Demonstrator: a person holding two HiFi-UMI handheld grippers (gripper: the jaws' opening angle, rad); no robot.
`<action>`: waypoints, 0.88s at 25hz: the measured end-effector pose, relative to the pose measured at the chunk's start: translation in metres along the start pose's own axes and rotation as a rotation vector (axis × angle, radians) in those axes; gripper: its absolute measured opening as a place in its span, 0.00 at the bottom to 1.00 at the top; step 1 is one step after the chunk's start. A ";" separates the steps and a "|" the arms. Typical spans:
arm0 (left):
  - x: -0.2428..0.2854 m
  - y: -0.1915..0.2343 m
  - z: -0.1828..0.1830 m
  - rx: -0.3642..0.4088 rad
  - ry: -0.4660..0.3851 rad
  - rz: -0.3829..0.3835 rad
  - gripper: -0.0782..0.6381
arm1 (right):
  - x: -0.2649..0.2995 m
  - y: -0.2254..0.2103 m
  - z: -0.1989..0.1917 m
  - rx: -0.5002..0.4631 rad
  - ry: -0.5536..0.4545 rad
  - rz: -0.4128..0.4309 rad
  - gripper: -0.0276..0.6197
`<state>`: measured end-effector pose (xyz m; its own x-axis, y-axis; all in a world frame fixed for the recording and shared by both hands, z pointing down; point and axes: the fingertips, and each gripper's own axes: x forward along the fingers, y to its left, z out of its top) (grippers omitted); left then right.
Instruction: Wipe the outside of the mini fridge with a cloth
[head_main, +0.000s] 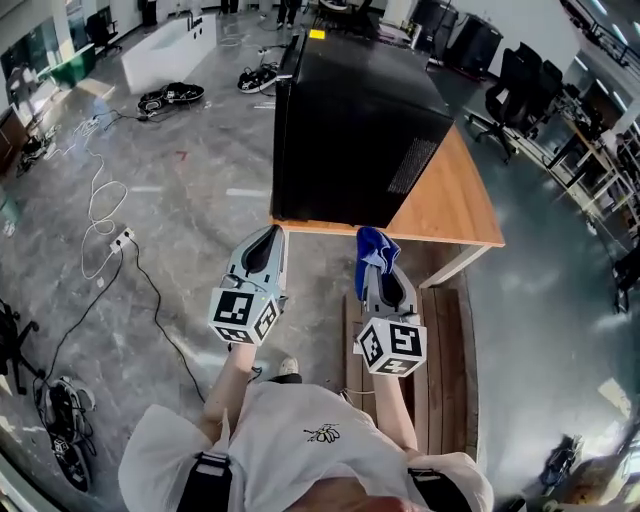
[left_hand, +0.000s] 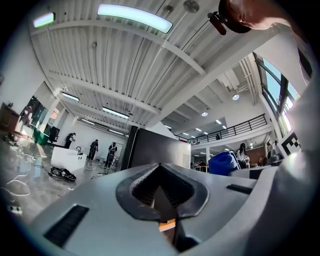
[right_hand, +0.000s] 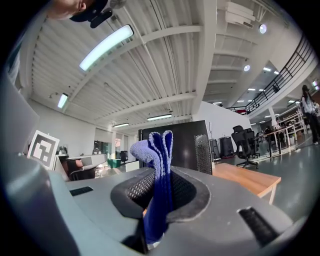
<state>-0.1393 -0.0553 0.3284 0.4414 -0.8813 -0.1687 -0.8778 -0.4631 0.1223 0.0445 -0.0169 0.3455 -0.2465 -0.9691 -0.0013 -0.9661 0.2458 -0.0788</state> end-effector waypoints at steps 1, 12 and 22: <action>0.014 0.004 0.000 -0.008 -0.002 -0.006 0.12 | 0.012 -0.006 0.003 0.010 -0.007 -0.010 0.14; 0.110 0.007 -0.018 -0.047 0.038 -0.052 0.12 | 0.080 -0.056 0.002 0.105 0.020 -0.044 0.14; 0.119 0.040 0.002 -0.013 0.015 0.057 0.12 | 0.153 0.017 0.070 0.109 -0.132 0.238 0.14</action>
<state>-0.1222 -0.1791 0.3115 0.3936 -0.9076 -0.1465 -0.8992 -0.4132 0.1442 -0.0047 -0.1621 0.2743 -0.4467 -0.8800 -0.1614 -0.8664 0.4705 -0.1674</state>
